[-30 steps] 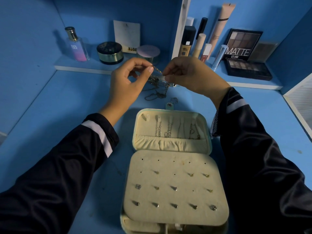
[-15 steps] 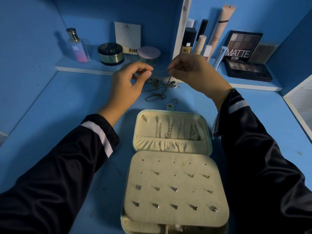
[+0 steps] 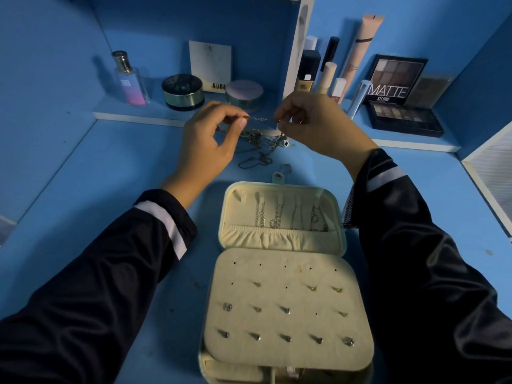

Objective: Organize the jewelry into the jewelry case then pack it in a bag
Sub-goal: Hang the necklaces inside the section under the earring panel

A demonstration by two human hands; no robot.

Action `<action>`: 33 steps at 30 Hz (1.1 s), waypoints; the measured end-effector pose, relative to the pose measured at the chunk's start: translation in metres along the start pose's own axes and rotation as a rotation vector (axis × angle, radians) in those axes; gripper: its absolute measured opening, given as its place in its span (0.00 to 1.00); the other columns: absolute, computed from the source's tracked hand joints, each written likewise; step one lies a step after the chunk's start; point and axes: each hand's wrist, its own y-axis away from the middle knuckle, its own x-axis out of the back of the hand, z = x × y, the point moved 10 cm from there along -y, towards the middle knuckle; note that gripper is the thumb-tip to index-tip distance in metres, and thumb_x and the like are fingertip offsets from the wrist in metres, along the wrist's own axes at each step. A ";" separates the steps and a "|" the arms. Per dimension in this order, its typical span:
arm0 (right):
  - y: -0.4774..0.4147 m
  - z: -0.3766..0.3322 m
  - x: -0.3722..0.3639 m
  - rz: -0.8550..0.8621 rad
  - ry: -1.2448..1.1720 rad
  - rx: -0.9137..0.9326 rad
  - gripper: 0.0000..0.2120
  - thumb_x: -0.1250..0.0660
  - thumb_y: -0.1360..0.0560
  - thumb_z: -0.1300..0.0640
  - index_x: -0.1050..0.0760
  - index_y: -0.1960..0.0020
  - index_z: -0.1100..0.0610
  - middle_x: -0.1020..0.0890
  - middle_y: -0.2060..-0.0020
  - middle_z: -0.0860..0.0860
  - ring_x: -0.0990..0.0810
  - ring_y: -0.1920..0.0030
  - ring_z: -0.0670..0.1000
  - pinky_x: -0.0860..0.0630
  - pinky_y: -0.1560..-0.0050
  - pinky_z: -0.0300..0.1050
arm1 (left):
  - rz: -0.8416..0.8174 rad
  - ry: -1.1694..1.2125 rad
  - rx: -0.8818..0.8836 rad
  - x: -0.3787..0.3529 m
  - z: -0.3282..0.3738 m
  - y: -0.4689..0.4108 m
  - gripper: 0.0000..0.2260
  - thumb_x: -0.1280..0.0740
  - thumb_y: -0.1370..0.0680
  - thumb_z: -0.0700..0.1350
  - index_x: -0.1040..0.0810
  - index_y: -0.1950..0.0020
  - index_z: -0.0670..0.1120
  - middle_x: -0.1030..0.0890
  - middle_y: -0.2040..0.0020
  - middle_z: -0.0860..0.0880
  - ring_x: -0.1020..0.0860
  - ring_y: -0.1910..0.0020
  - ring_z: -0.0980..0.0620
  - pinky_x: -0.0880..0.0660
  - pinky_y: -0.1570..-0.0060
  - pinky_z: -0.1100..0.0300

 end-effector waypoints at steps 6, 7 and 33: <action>0.000 0.009 -0.007 -0.018 0.155 0.007 0.07 0.36 0.26 0.67 0.21 0.51 0.61 0.21 0.59 0.50 0.28 0.64 0.42 0.31 0.62 0.27 | 0.097 0.002 0.022 0.011 -0.003 0.001 0.06 0.33 0.20 0.40 0.18 0.50 0.39 0.18 0.54 0.46 0.24 0.55 0.57 0.28 0.54 0.61; 0.000 0.010 -0.007 -0.013 0.138 0.000 0.07 0.36 0.26 0.67 0.22 0.52 0.60 0.21 0.59 0.50 0.27 0.64 0.45 0.30 0.62 0.29 | 0.094 0.007 0.025 0.011 -0.005 0.001 0.06 0.33 0.20 0.41 0.18 0.50 0.39 0.17 0.54 0.46 0.24 0.55 0.57 0.27 0.54 0.60; -0.001 0.003 -0.027 0.027 -0.153 -0.052 0.01 0.30 0.27 0.64 0.22 0.56 0.60 0.21 0.65 0.45 0.24 0.66 0.43 0.28 0.63 0.32 | 0.236 0.036 -0.010 0.028 0.004 0.002 0.06 0.33 0.19 0.40 0.18 0.49 0.38 0.20 0.53 0.51 0.24 0.54 0.56 0.26 0.54 0.58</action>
